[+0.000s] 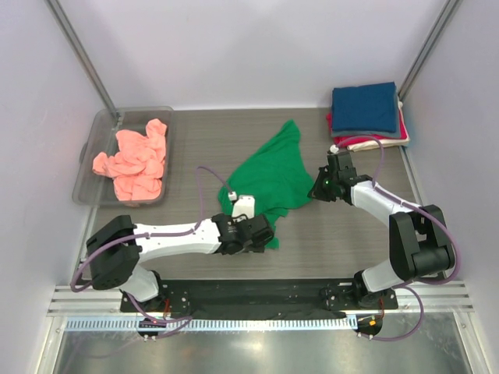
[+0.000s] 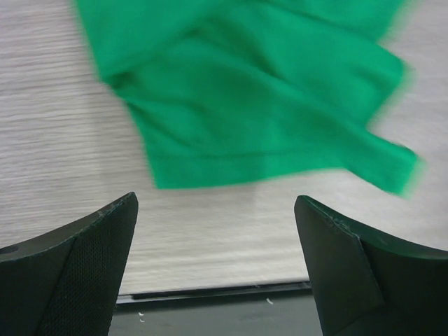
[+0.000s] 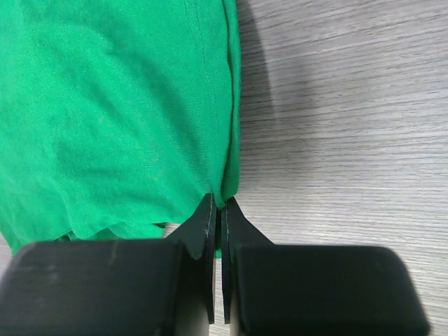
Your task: Fold and stack the t-shirts
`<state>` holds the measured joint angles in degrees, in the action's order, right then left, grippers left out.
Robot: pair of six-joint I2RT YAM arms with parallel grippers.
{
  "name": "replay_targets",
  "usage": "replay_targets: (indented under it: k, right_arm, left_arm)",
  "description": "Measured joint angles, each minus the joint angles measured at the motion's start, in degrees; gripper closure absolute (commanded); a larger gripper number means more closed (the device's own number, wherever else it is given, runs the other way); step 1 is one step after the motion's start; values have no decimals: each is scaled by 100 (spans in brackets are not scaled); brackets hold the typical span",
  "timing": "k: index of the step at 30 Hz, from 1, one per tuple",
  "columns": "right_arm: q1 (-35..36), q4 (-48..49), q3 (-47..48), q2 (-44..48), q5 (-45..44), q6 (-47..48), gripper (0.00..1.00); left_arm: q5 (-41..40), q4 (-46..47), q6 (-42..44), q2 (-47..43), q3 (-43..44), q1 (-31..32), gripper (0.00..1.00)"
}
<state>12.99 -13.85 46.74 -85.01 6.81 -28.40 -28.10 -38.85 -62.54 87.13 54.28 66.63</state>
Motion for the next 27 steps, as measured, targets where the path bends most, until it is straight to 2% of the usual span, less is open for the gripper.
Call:
replay_targets:
  k: [7,12,14,15,16,17,18,23,27]
  right_arm:
    - [-26,-66,33,0,0,35,99]
    - [-81,-125,50,0,-2,83,99]
    - [-87,-127,55,2,-2,90,99]
    - [-87,-133,59,2,-2,90,99]
    - [-90,-140,63,2,0,90,99]
    - [-101,-144,63,2,0,90,99]
    - [-103,-151,63,2,0,90,99]
    - [-160,-310,170,52,63,79,99]
    - [-348,-789,748,315,221,13,99]
  left_arm:
    - [35,393,588,909,1226,400,2]
    - [179,520,920,1827,1768,435,5]
    - [181,514,988,2105,1851,435,19]
    - [168,487,1014,2243,1886,435,31]
    - [166,474,964,2326,1915,435,48]
    - [127,446,986,2337,1980,435,81]
    - [83,411,990,2339,2009,435,98]
    - [-254,-166,1058,2020,1947,439,100]
    - [-748,-1038,1150,841,1967,439,100]
